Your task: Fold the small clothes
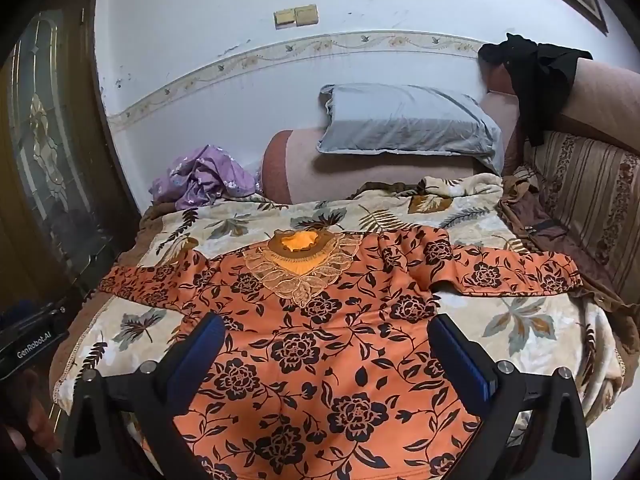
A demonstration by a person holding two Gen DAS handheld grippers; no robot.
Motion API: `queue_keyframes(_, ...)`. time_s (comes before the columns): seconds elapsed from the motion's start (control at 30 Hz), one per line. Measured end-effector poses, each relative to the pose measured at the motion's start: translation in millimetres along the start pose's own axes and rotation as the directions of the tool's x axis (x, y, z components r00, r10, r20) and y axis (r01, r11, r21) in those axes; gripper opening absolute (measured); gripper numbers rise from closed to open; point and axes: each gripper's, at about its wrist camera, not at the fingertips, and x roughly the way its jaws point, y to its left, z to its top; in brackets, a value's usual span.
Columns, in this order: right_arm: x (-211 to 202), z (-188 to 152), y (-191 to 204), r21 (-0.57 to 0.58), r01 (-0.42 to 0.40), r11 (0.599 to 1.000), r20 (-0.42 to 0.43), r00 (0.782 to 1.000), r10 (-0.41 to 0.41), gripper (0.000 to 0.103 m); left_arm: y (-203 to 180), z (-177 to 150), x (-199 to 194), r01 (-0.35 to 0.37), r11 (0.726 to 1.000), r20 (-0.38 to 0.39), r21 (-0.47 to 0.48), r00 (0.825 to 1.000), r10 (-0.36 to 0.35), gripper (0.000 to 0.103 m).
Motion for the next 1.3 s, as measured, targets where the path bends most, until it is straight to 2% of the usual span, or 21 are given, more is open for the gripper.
queue_keyframes(0.33, 4, 0, -2, 0.015, -0.012, 1.0, -0.035, 0.999, 0.012, 0.103, 2, 0, 1, -0.003, 1.0, -0.001, 0.001, 1.0, 0.003, 0.103)
queue_keyframes(0.97, 14, -5, -3, 0.007, -0.005, 1.0, -0.036, 0.999, 0.005, 0.103, 0, -3, 10, -0.009, 1.0, -0.024, 0.015, 1.0, 0.009, 0.103)
queue_keyframes(1.3, 27, -4, 2, 0.072, -0.065, 0.995, -0.032, 0.997, 0.067, 0.103, -1, -6, 22, -0.011, 1.0, -0.049, 0.021, 0.999, 0.012, 0.103)
